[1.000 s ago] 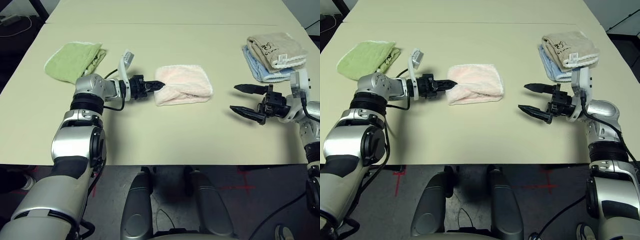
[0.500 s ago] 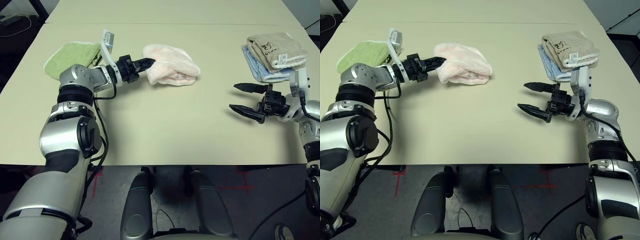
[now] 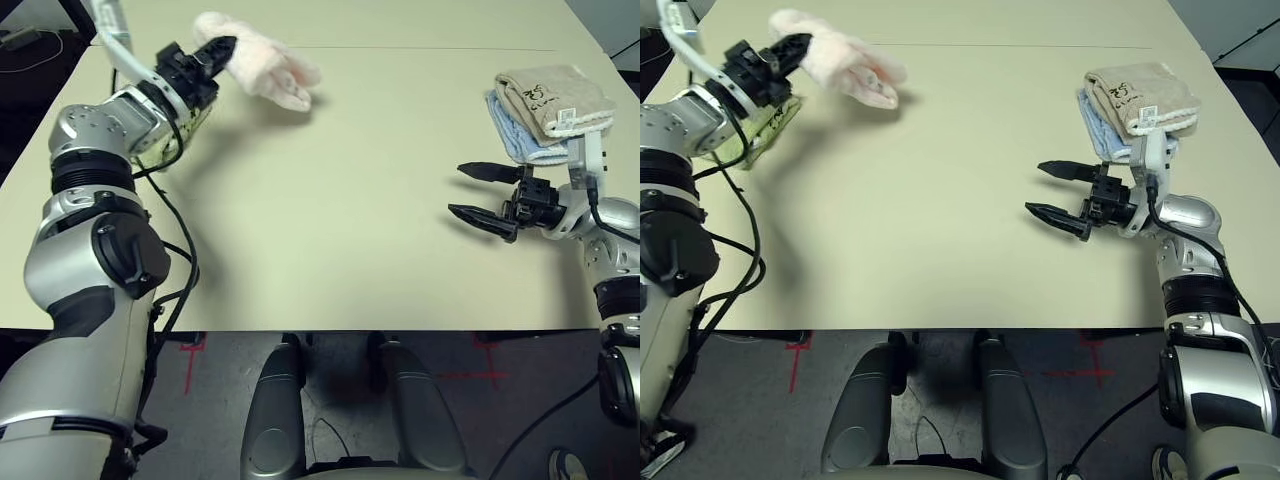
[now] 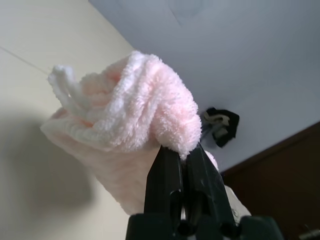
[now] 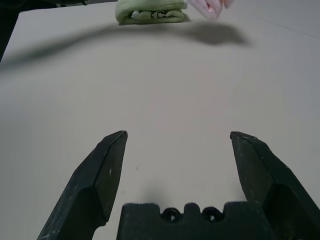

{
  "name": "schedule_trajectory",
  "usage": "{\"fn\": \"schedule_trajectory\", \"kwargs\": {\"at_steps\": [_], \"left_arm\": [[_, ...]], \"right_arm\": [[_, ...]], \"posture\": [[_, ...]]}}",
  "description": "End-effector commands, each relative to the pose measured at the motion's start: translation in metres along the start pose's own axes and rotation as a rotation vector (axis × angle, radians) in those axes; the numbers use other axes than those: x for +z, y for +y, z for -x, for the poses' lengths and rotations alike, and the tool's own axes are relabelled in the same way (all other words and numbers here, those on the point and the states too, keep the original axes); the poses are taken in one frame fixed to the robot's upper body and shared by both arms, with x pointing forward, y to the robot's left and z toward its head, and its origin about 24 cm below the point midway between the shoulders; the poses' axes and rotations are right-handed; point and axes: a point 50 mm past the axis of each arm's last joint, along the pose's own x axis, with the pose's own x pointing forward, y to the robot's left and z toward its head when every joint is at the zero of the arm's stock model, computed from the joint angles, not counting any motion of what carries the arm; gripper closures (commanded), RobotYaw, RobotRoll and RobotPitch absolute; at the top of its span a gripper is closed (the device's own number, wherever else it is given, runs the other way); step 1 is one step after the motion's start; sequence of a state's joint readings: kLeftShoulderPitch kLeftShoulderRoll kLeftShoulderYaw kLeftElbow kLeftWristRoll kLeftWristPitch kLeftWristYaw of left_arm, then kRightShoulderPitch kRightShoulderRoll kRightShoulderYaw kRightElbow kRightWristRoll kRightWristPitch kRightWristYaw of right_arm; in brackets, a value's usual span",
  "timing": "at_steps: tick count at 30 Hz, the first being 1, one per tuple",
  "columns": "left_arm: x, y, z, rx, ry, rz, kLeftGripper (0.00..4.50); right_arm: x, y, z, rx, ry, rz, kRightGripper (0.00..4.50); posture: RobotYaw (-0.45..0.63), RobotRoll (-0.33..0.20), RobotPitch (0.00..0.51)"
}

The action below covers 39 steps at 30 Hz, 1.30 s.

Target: Fold the towel and set it aside.

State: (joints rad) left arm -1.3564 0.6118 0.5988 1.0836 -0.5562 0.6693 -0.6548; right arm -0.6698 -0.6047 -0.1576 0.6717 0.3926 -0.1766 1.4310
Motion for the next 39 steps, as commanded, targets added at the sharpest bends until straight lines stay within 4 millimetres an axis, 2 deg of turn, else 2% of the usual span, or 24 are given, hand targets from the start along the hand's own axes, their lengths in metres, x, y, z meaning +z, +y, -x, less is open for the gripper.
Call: {"fn": "schedule_trajectory", "kwargs": {"at_steps": [1, 7, 16, 25, 31, 39], "left_arm": [[0.021, 0.002, 0.008, 0.034, -0.111, -0.037, 4.48], [0.042, 0.013, 0.021, 0.167, -0.261, -0.115, 4.48], [0.043, 0.043, 0.043, 0.375, -0.383, -0.158, 4.48], [0.034, 0.057, 0.054, 0.439, -0.355, -0.124, 4.48], [0.025, 0.074, 0.072, 0.538, -0.257, -0.127, 4.48], [0.024, 0.074, 0.089, 0.582, -0.185, -0.120, 4.48]], "right_arm": [[-0.004, 0.001, 0.000, 0.010, 0.016, -0.021, 0.00], [-0.004, 0.002, -0.002, 0.013, 0.013, -0.023, 0.00], [-0.003, 0.002, -0.001, 0.012, 0.014, -0.023, 0.00], [-0.001, 0.002, 0.000, 0.011, 0.016, -0.020, 0.00], [-0.002, 0.003, -0.003, 0.017, 0.009, -0.019, 0.00], [-0.004, 0.003, -0.006, 0.027, 0.010, -0.028, 0.00]], "posture": [[0.05, 0.000, 0.264], [0.05, 0.000, 0.263], [0.04, 0.000, 0.267], [0.04, 0.000, 0.267], [0.05, 0.000, 0.267], [0.07, 0.000, 0.266]]}}
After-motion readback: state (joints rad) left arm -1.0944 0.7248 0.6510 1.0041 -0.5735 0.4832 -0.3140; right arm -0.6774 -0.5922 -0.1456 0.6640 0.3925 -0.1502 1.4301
